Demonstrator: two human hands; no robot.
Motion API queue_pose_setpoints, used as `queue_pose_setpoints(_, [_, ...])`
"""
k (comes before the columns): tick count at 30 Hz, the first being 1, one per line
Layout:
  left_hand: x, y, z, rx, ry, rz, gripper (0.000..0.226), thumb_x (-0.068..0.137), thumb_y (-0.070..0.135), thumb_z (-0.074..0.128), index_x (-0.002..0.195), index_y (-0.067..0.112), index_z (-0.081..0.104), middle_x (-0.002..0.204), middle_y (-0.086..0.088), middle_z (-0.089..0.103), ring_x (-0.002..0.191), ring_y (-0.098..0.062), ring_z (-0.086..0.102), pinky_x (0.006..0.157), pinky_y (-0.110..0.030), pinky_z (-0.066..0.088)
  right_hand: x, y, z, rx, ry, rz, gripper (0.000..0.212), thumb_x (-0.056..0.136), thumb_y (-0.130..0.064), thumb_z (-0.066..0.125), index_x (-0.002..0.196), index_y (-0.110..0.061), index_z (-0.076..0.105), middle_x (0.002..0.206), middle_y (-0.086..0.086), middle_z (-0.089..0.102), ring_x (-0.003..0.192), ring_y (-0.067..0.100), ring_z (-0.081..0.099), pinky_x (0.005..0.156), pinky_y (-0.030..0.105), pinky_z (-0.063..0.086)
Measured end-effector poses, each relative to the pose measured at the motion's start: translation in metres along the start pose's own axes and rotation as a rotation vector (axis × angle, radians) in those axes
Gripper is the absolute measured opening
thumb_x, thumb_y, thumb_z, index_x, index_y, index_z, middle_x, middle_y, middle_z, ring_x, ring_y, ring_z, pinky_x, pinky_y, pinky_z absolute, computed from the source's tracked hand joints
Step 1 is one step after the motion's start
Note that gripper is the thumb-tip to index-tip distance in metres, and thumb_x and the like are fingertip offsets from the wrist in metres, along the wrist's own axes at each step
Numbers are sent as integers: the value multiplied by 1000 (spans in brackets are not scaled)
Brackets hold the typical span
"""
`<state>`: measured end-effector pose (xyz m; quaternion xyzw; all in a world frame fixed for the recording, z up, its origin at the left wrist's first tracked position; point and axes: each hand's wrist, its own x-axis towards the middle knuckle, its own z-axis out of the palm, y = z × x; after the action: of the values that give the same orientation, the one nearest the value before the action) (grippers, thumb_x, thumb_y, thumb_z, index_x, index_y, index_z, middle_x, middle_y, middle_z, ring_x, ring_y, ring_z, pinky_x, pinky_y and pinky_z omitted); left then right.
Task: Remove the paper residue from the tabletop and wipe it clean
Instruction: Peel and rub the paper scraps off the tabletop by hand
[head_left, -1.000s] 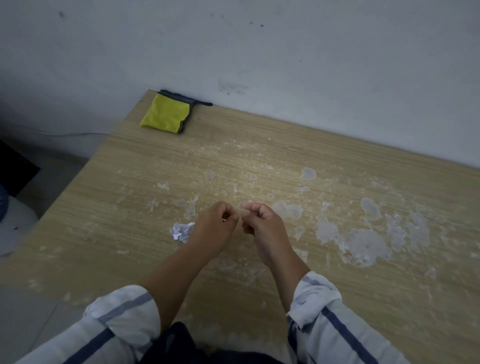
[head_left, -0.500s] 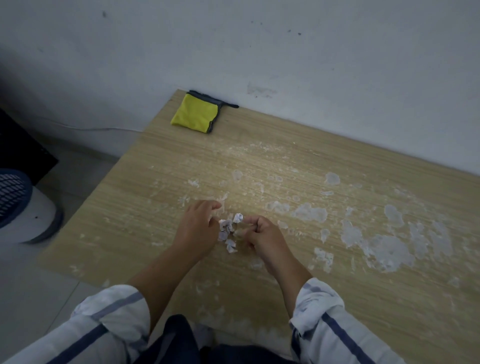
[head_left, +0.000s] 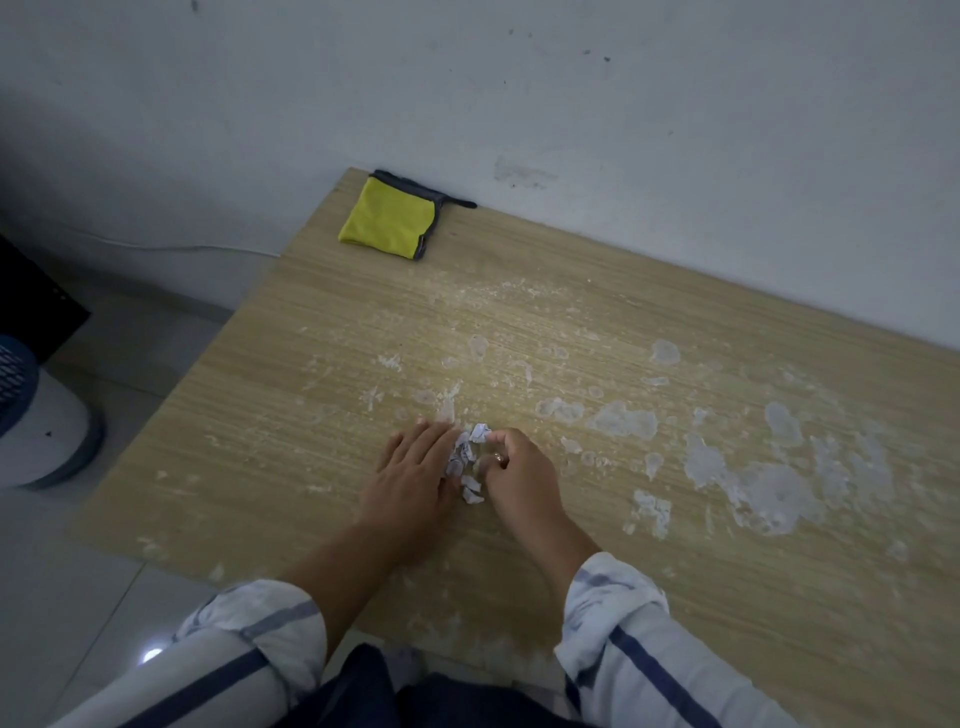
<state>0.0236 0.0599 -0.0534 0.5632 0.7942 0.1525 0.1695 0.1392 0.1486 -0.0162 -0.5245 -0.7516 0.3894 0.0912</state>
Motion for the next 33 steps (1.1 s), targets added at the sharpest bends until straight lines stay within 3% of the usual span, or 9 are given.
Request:
queue_pose_setpoints(4, [-1, 0, 0, 27, 0, 17, 67, 86, 47, 7, 148, 25, 19, 155, 6, 22, 145, -12, 7, 114, -29, -6, 0, -4, 2, -59, 10, -31, 33, 89, -8, 48, 121, -15, 53, 109, 7, 64, 86, 20, 61, 66, 23, 43])
queue_pose_setpoints(11, [-1, 3, -1, 64, -4, 23, 71, 82, 46, 4, 148, 25, 19, 156, 6, 19, 146, -14, 3, 115, -32, -7, 9, -6, -1, -200, -41, 44, 34, 90, -15, 51, 124, -11, 47, 115, 9, 56, 98, 25, 57, 74, 29, 44])
queue_pose_setpoints(13, [-1, 2, 0, 82, -2, 20, 70, 82, 46, 5, 148, 26, 19, 156, 4, 19, 146, -14, 4, 115, -32, -6, 10, -3, -5, -249, -43, 80, 31, 89, -22, 54, 118, -14, 47, 109, 6, 54, 93, 24, 57, 71, 30, 44])
queue_pose_setpoints(16, [-1, 3, -1, 105, -7, 19, 71, 82, 47, 3, 148, 26, 16, 157, 4, 16, 146, -14, 3, 115, -32, -6, 7, 1, -7, -278, -45, 50, 10, 89, -26, 53, 93, -17, 50, 85, 1, 56, 73, 19, 55, 54, 27, 37])
queue_pose_setpoints(22, [-1, 5, -4, 117, -25, 27, 70, 82, 48, 3, 149, 29, 8, 158, 0, 10, 146, -18, 3, 115, -35, -3, -2, 10, -9, -281, -12, -118, 26, 94, -24, 42, 71, -12, 43, 64, -3, 39, 58, 14, 39, 49, 26, 25])
queue_pose_setpoints(24, [-1, 8, -8, 134, -33, 12, 71, 80, 49, 4, 149, 31, 9, 159, -2, 6, 146, -21, -1, 115, -38, -6, -4, 16, -11, -259, 26, -138, 26, 94, -21, 40, 69, -13, 43, 64, -1, 41, 58, 14, 39, 48, 25, 26])
queue_pose_setpoints(27, [1, 20, -14, 184, 3, -45, 77, 75, 51, 9, 149, 31, 7, 158, -6, -7, 142, -26, -20, 110, -45, -21, -8, 33, -17, -296, 130, -161, 31, 89, -23, 35, 89, -8, 62, 87, 7, 60, 82, 24, 52, 72, 34, 46])
queue_pose_setpoints(29, [2, 34, -14, 197, 67, -25, 75, 77, 50, 19, 148, 26, 18, 158, -10, 0, 142, -26, -18, 109, -46, -24, -12, 44, -22, -349, 166, -164, 40, 90, -29, 31, 102, -12, 65, 104, 7, 62, 100, 26, 52, 89, 40, 41])
queue_pose_setpoints(33, [7, 70, -2, 243, 79, 194, 57, 79, 33, 36, 132, 13, 47, 147, -13, 38, 144, -22, 4, 111, -52, 1, -20, 65, -30, -407, 236, -155, 38, 81, -28, 34, 99, -16, 65, 108, 5, 64, 103, 28, 59, 86, 42, 45])
